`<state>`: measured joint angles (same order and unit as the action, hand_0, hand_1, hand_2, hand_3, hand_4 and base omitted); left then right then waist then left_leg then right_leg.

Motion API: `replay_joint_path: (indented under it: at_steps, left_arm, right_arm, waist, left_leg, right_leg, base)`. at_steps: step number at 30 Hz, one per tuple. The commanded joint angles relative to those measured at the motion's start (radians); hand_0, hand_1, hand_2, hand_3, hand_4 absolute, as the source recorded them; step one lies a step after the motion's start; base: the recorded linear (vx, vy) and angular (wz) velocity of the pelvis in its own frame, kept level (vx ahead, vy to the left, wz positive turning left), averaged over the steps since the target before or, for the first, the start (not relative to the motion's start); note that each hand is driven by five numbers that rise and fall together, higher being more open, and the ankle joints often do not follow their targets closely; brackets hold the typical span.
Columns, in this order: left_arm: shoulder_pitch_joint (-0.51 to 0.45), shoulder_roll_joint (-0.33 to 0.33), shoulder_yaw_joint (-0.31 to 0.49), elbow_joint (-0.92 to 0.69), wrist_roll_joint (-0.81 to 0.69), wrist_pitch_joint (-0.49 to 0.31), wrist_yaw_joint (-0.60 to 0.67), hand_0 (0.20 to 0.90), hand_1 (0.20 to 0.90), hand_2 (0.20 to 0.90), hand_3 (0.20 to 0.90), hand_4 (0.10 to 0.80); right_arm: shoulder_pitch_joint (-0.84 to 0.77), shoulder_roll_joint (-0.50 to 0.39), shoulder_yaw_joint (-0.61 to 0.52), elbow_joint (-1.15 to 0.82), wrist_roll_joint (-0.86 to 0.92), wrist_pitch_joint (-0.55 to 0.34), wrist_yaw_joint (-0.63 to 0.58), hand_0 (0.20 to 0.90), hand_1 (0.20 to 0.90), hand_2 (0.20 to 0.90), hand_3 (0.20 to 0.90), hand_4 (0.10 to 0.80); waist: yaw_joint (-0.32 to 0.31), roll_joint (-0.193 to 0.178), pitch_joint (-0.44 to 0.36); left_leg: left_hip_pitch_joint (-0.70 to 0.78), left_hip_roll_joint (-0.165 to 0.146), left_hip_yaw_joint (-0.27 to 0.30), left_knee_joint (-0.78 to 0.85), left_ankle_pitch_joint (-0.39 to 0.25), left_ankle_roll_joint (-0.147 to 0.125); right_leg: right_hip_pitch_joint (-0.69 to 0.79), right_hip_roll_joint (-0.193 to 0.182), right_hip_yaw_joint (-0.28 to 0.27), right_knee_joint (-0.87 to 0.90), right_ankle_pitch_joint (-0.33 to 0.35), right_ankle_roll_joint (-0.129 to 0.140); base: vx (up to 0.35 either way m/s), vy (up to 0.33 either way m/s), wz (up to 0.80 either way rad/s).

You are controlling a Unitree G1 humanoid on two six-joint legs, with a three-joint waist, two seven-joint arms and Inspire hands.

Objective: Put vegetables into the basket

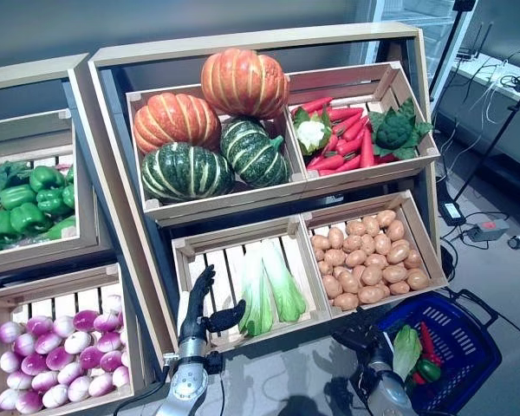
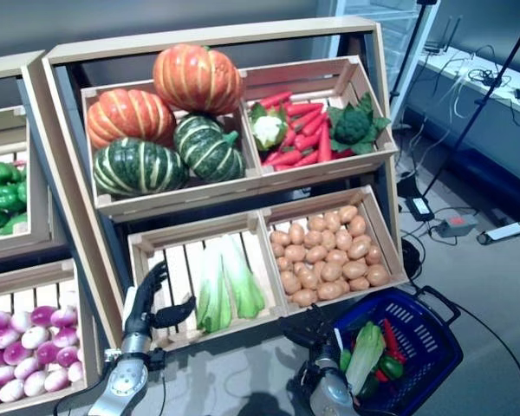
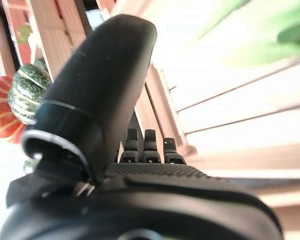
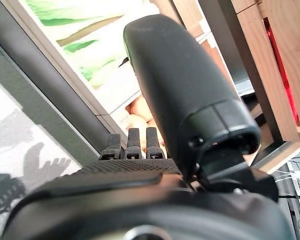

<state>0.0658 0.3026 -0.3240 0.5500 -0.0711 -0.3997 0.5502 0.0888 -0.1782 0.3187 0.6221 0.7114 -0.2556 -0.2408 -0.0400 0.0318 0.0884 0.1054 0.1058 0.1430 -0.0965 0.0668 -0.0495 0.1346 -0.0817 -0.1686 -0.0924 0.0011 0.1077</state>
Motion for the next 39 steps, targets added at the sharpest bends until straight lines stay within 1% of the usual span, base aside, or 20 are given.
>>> replay_joint_path:
  at_steps: [1, 2, 4, 5, 7, 9, 12, 13, 14, 15, 16, 17, 19, 21, 22, 27, 29, 32, 39]
  left_arm:
    - [-0.155, 0.036, 0.069, -0.018, 0.065, -0.018, 0.109, 0.900, 0.900, 0.900, 0.900, 0.800]
    - [-0.157, 0.033, 0.074, -0.012, 0.066, -0.013, 0.116, 0.900, 0.900, 0.900, 0.900, 0.800]
    - [-0.171, 0.019, 0.097, 0.014, 0.020, 0.013, 0.128, 0.900, 0.900, 0.900, 0.900, 0.800]
    - [-0.193, 0.009, 0.105, 0.026, -0.005, 0.016, 0.130, 0.900, 0.900, 0.900, 0.900, 0.800]
    - [-0.226, 0.001, 0.103, 0.033, -0.013, 0.024, 0.139, 0.900, 0.900, 0.900, 0.900, 0.800]
    - [-0.312, 0.003, 0.084, 0.065, -0.040, 0.021, 0.178, 0.900, 0.900, 0.900, 0.900, 0.800]
    - [-0.368, 0.019, 0.086, 0.072, -0.085, 0.026, 0.197, 0.900, 0.900, 0.900, 0.900, 0.800]
    - [-0.370, 0.020, 0.086, 0.072, -0.087, 0.025, 0.198, 0.900, 0.900, 0.900, 0.900, 0.800]
    - [-0.392, 0.033, 0.088, 0.063, -0.105, 0.006, 0.208, 0.900, 0.900, 0.900, 0.900, 0.800]
    - [-0.401, 0.041, 0.088, 0.056, -0.103, 0.003, 0.215, 0.900, 0.900, 0.900, 0.900, 0.800]
    - [-0.422, 0.062, 0.083, 0.040, -0.118, -0.002, 0.228, 0.900, 0.900, 0.900, 0.900, 0.800]
    - [-0.428, 0.067, 0.083, 0.038, -0.124, -0.003, 0.228, 0.900, 0.900, 0.900, 0.900, 0.800]
    - [-0.470, 0.086, 0.103, 0.038, -0.156, -0.021, 0.207, 0.900, 0.900, 0.900, 0.900, 0.800]
    - [-0.511, 0.103, 0.113, 0.036, -0.174, -0.020, 0.207, 0.900, 0.900, 0.900, 0.900, 0.800]
    - [-0.528, 0.108, 0.120, 0.041, -0.188, -0.021, 0.205, 0.900, 0.900, 0.900, 0.900, 0.800]
    - [-0.584, 0.119, 0.120, 0.039, -0.182, 0.008, 0.247, 0.900, 0.900, 0.900, 0.900, 0.800]
    - [-0.615, 0.135, 0.116, 0.052, -0.185, 0.023, 0.265, 0.900, 0.900, 0.900, 0.900, 0.800]
    - [-0.658, 0.162, 0.124, 0.076, -0.193, 0.040, 0.289, 0.900, 0.900, 0.900, 0.900, 0.800]
    - [-0.746, 0.231, 0.143, 0.128, -0.252, 0.077, 0.294, 0.900, 0.900, 0.900, 0.900, 0.800]
  right_arm:
    - [-0.040, 0.033, -0.034, -0.103, -0.049, -0.084, -0.028, 0.900, 0.900, 0.900, 0.900, 0.800]
    - [-0.037, 0.033, -0.033, -0.103, -0.051, -0.082, -0.029, 0.900, 0.900, 0.900, 0.900, 0.800]
    - [-0.029, 0.033, -0.026, -0.122, -0.061, -0.057, -0.038, 0.900, 0.900, 0.900, 0.900, 0.800]
    - [-0.031, 0.024, -0.018, -0.133, -0.061, -0.052, -0.039, 0.900, 0.900, 0.900, 0.900, 0.800]
    - [-0.043, 0.013, -0.009, -0.144, -0.061, -0.047, -0.043, 0.900, 0.900, 0.900, 0.900, 0.800]
    - [-0.085, -0.015, 0.008, -0.152, -0.043, -0.044, -0.040, 0.900, 0.900, 0.900, 0.900, 0.800]
    - [-0.104, -0.043, 0.017, -0.162, -0.023, -0.027, -0.029, 0.900, 0.900, 0.900, 0.900, 0.800]
    - [-0.105, -0.044, 0.018, -0.164, -0.023, -0.027, -0.029, 0.900, 0.900, 0.900, 0.900, 0.800]
    - [-0.114, -0.059, 0.019, -0.182, -0.014, -0.026, -0.022, 0.900, 0.900, 0.900, 0.900, 0.800]
    - [-0.118, -0.065, 0.019, -0.185, -0.011, -0.031, -0.015, 0.900, 0.900, 0.900, 0.900, 0.800]
    - [-0.127, -0.078, 0.020, -0.192, -0.007, -0.038, -0.008, 0.900, 0.900, 0.900, 0.900, 0.800]
    - [-0.129, -0.080, 0.019, -0.194, -0.007, -0.038, -0.008, 0.900, 0.900, 0.900, 0.900, 0.800]
    - [-0.135, -0.096, 0.011, -0.198, -0.004, -0.034, -0.003, 0.900, 0.900, 0.900, 0.900, 0.800]
    - [-0.144, -0.108, 0.005, -0.191, -0.009, -0.032, 0.004, 0.900, 0.900, 0.900, 0.900, 0.800]
    - [-0.144, -0.114, 0.002, -0.187, -0.012, -0.030, 0.011, 0.900, 0.900, 0.900, 0.900, 0.800]
    - [-0.143, -0.130, 0.006, -0.198, -0.016, 0.003, 0.016, 0.900, 0.900, 0.900, 0.900, 0.800]
    - [-0.146, -0.144, 0.008, -0.205, -0.012, 0.010, 0.016, 0.900, 0.900, 0.900, 0.900, 0.800]
    - [-0.156, -0.157, 0.009, -0.202, -0.006, 0.013, 0.016, 0.900, 0.900, 0.900, 0.900, 0.800]
    - [-0.167, -0.187, 0.001, -0.192, 0.002, 0.018, 0.033, 0.900, 0.900, 0.900, 0.900, 0.800]
  waist:
    - [-0.015, -0.035, -0.011]
    - [-0.016, -0.035, -0.011]
    - [-0.025, -0.037, -0.004]
    - [-0.030, -0.037, 0.016]
    - [-0.036, -0.035, 0.044]
    - [-0.053, -0.036, 0.106]
    - [-0.072, -0.038, 0.144]
    - [-0.073, -0.038, 0.145]
    - [-0.081, -0.043, 0.169]
    - [-0.083, -0.045, 0.178]
    - [-0.088, -0.050, 0.203]
    - [-0.089, -0.051, 0.207]
    - [-0.100, -0.058, 0.234]
    - [-0.109, -0.057, 0.251]
    - [-0.114, -0.056, 0.258]
    - [-0.127, -0.052, 0.271]
    - [-0.133, -0.054, 0.280]
    - [-0.140, -0.057, 0.289]
    - [-0.153, -0.071, 0.313]
  left_leg:
    - [0.047, -0.011, 0.032, 0.009, -0.086, 0.018]
    - [0.049, -0.011, 0.034, 0.009, -0.086, 0.019]
    - [0.052, -0.009, 0.047, 0.019, -0.081, 0.019]
    - [0.017, -0.003, 0.045, 0.081, -0.092, 0.017]
    - [-0.037, 0.003, 0.039, 0.156, -0.105, 0.015]
    - [-0.139, 0.012, 0.036, 0.311, -0.151, 0.017]
    - [-0.249, 0.037, 0.058, 0.492, -0.216, 0.025]
    - [-0.260, 0.038, 0.058, 0.506, -0.221, 0.025]
    - [-0.328, 0.051, 0.058, 0.603, -0.259, 0.028]
    - [-0.355, 0.056, 0.054, 0.637, -0.273, 0.030]
    - [-0.399, 0.063, 0.040, 0.719, -0.325, 0.032]
    - [-0.412, 0.065, 0.037, 0.739, -0.335, 0.033]
    - [-0.490, 0.073, 0.022, 0.854, -0.386, 0.045]
    - [-0.540, 0.077, 0.012, 0.921, -0.412, 0.047]
    - [-0.555, 0.079, 0.009, 0.944, -0.423, 0.054]
    - [-0.624, 0.083, 0.000, 1.046, -0.463, 0.050]
    - [-0.651, 0.085, -0.006, 1.079, -0.474, 0.050]
    - [-0.695, 0.089, -0.013, 1.129, -0.490, 0.048]
    - [-0.778, 0.102, -0.024, 1.214, -0.513, 0.047]
  right_leg:
    - [0.018, -0.038, -0.006, 0.005, 0.007, -0.031]
    - [0.019, -0.038, -0.004, 0.005, 0.007, -0.031]
    - [0.017, -0.040, 0.006, 0.023, 0.003, -0.034]
    - [-0.019, -0.043, 0.014, 0.091, -0.020, -0.042]
    - [-0.075, -0.046, 0.022, 0.172, -0.047, -0.049]
    - [-0.176, -0.048, 0.055, 0.309, -0.098, -0.061]
    - [-0.287, -0.057, 0.071, 0.483, -0.160, -0.076]
    - [-0.297, -0.058, 0.072, 0.496, -0.163, -0.077]
    - [-0.362, -0.067, 0.073, 0.589, -0.195, -0.084]
    - [-0.387, -0.070, 0.073, 0.623, -0.206, -0.086]
    - [-0.428, -0.079, 0.075, 0.704, -0.246, -0.086]
    - [-0.441, -0.081, 0.075, 0.724, -0.253, -0.086]
    - [-0.531, -0.098, 0.086, 0.855, -0.296, -0.090]
    - [-0.587, -0.112, 0.096, 0.928, -0.318, -0.093]
    - [-0.609, -0.118, 0.100, 0.958, -0.328, -0.094]
    - [-0.686, -0.131, 0.116, 1.055, -0.357, -0.093]
    - [-0.715, -0.133, 0.119, 1.085, -0.367, -0.093]
    - [-0.756, -0.130, 0.123, 1.125, -0.379, -0.091]
    - [-0.833, -0.122, 0.125, 1.182, -0.391, -0.085]
  base:
    - [0.082, 0.008, -0.04]
    - [0.126, 0.017, -0.03]
    - [0.090, 0.027, -0.03]
    - [-0.042, 0.030, -0.08]
    - [-0.110, 0.036, -0.18]
    - [-0.191, 0.056, -0.15]
    - [-0.111, 0.040, -0.08]
    - [-0.130, 0.037, -0.15]
    - [-0.139, 0.031, -0.14]
    - [-0.158, 0.064, -0.25]
    - [-0.075, 0.050, -0.19]
    - [-0.076, 0.070, -0.15]
    - [-0.102, 0.091, -0.05]
    - [-0.078, 0.099, -0.11]
    - [-0.023, 0.083, -0.09]
    - [0.002, 0.051, -0.04]
    - [0.001, 0.019, -0.03]
    - [-0.013, 0.031, 0.06]
    - [-0.039, 0.040, -0.01]
